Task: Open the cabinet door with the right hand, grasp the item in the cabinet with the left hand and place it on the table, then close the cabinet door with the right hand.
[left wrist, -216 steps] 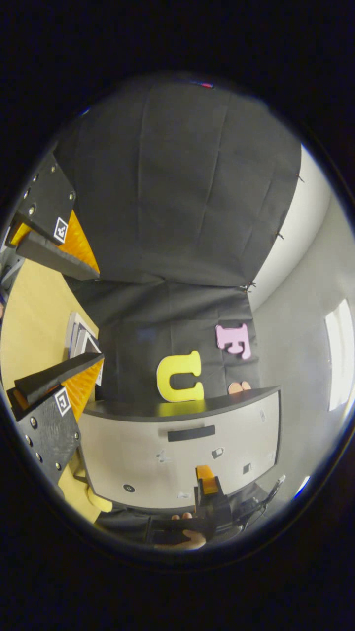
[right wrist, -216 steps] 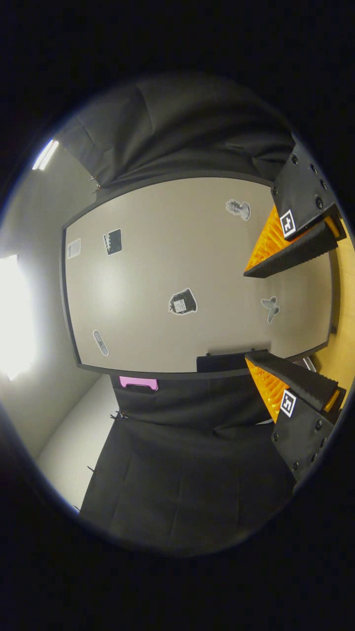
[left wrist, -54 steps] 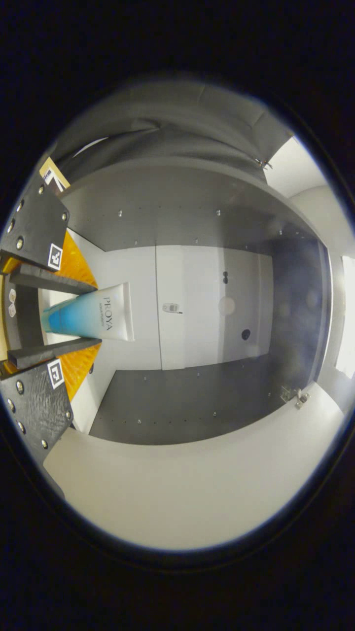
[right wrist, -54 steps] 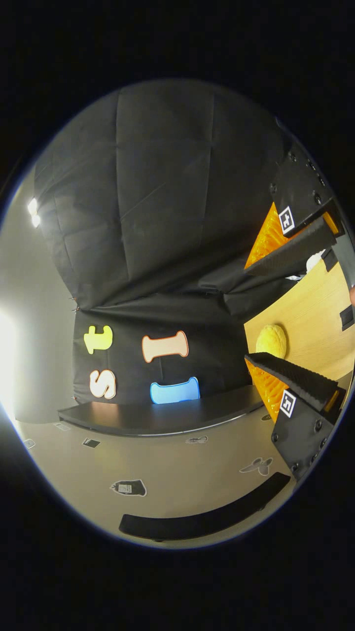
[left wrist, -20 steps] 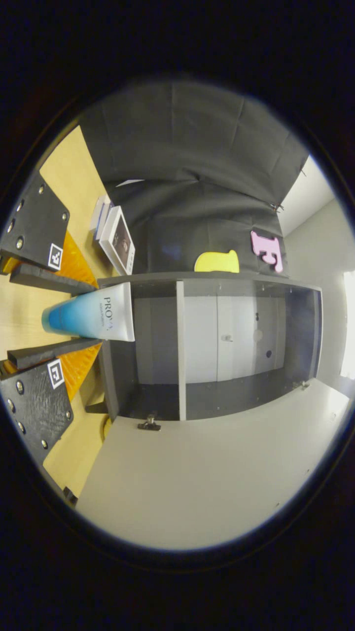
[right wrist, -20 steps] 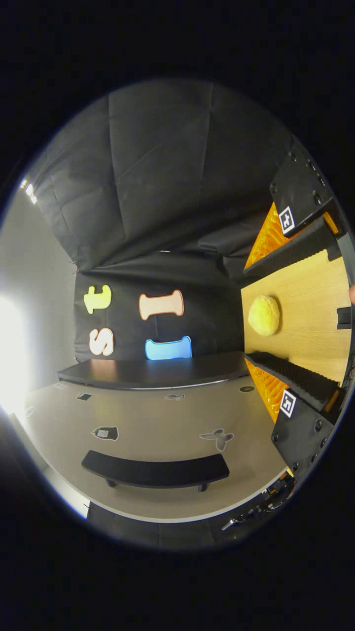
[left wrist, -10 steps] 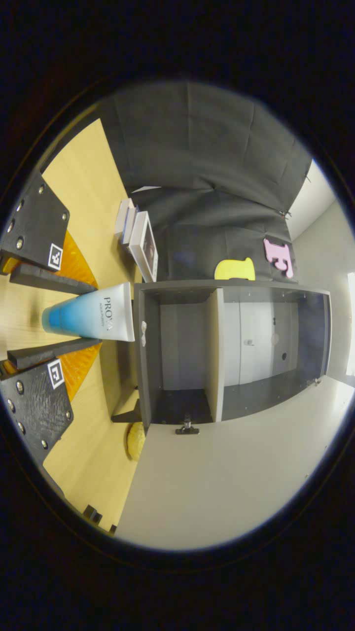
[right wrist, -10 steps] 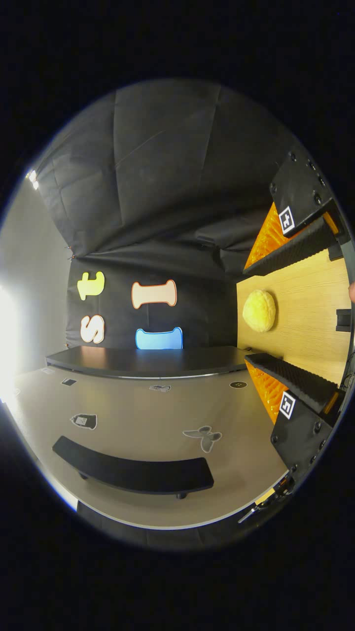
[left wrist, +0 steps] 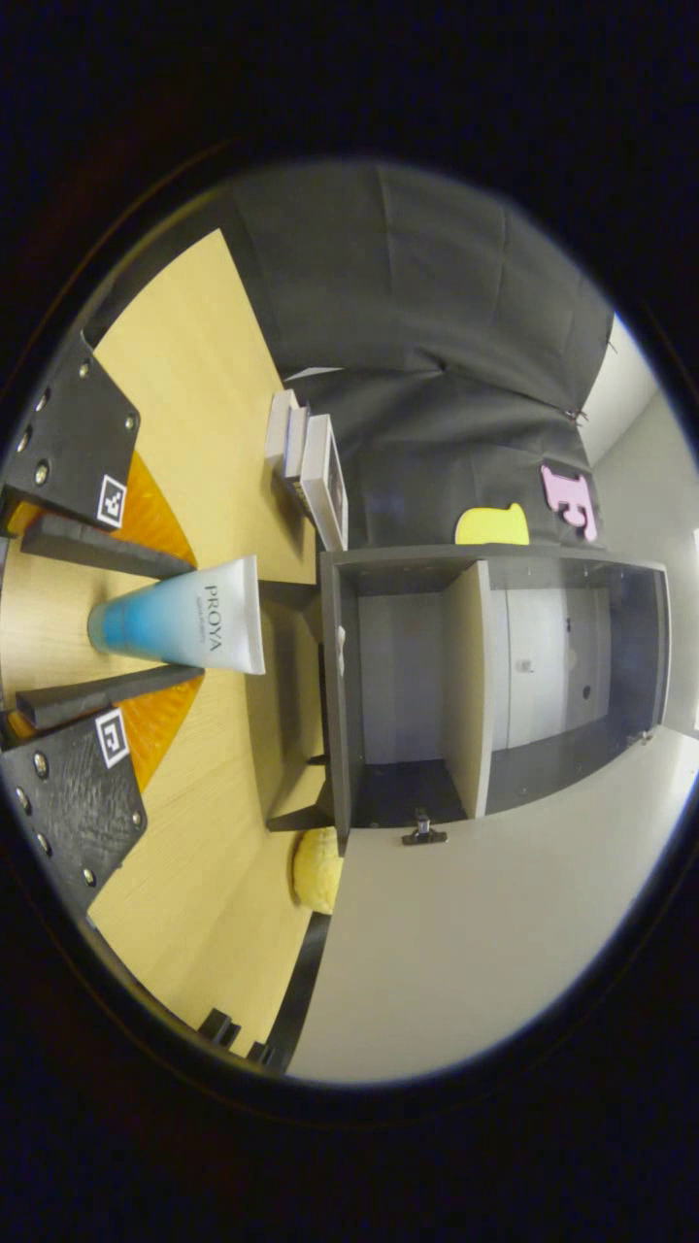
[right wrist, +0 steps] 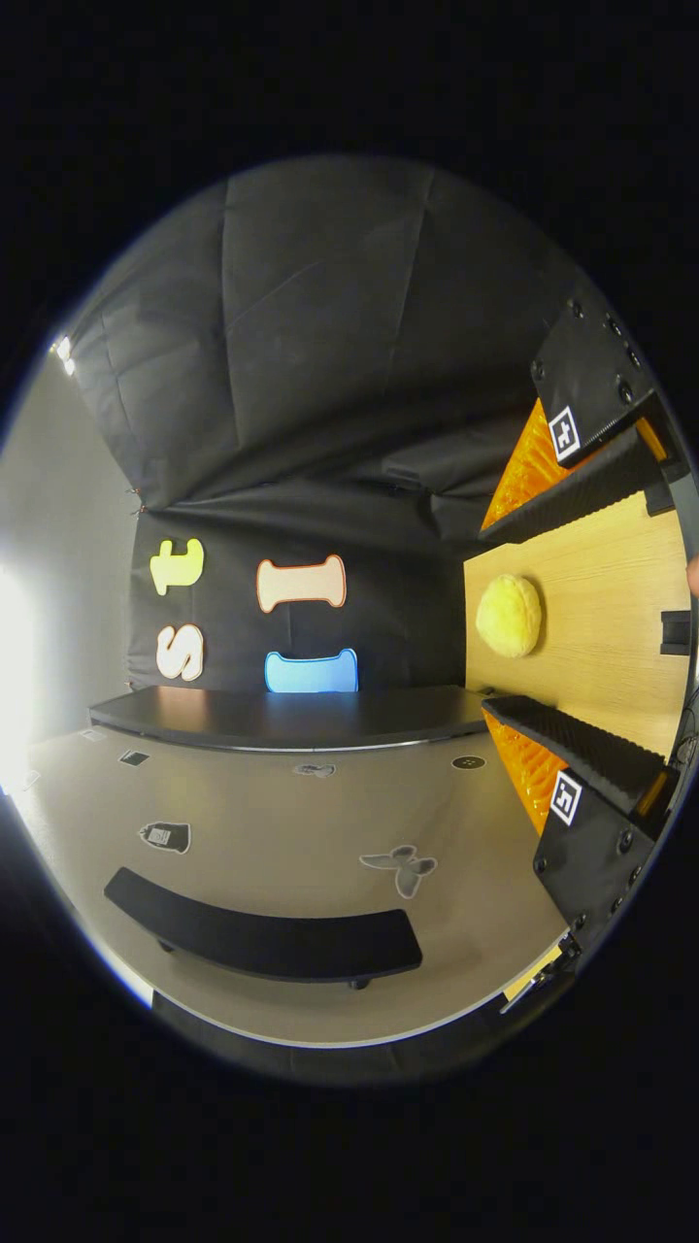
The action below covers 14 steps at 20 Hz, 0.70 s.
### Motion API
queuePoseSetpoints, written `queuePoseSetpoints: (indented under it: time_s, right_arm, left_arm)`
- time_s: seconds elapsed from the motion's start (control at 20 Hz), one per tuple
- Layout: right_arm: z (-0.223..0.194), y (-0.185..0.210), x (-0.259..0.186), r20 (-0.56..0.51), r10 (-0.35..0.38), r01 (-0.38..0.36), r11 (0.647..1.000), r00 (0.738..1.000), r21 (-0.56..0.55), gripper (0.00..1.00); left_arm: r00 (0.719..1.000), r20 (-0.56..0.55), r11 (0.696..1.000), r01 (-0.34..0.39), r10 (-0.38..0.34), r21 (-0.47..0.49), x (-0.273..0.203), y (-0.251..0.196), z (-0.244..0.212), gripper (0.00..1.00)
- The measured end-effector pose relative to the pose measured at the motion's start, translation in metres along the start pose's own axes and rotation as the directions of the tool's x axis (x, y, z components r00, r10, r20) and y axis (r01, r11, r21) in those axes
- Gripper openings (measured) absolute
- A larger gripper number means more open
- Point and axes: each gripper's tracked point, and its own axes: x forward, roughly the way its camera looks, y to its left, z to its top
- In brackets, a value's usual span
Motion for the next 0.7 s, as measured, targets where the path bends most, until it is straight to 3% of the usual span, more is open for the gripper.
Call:
queuePoseSetpoints:
  time_s: [0.2, 0.25, 0.35, 0.5, 0.7]
  right_arm:
    - [0.001, 0.005, 0.000, 0.000, 0.013, -0.013, 1.000, 1.000, -0.005, 1.00]
    - [0.002, 0.006, -0.001, 0.003, 0.015, -0.015, 1.000, 1.000, -0.005, 0.96]
    - [0.004, 0.007, -0.003, 0.007, 0.023, -0.023, 1.000, 1.000, 0.002, 0.99]
    - [0.012, 0.008, -0.005, 0.020, 0.035, -0.036, 0.999, 0.999, 0.025, 0.99]
    - [0.029, 0.012, -0.005, 0.039, 0.070, -0.073, 0.994, 0.997, 0.076, 0.96]
  left_arm:
    - [1.000, -0.014, 1.000, 0.000, 0.000, 0.001, -0.013, -0.002, -0.005, 0.53]
    - [1.000, -0.022, 1.000, -0.003, 0.003, 0.002, -0.014, -0.001, -0.005, 0.65]
    - [0.999, -0.034, 1.000, -0.014, 0.015, 0.020, -0.017, 0.000, -0.002, 0.88]
    - [0.999, -0.032, 1.000, -0.013, 0.014, 0.028, -0.029, 0.002, 0.022, 0.88]
    - [0.999, 0.021, 0.999, -0.049, 0.048, 0.020, -0.050, 0.017, 0.089, 0.88]
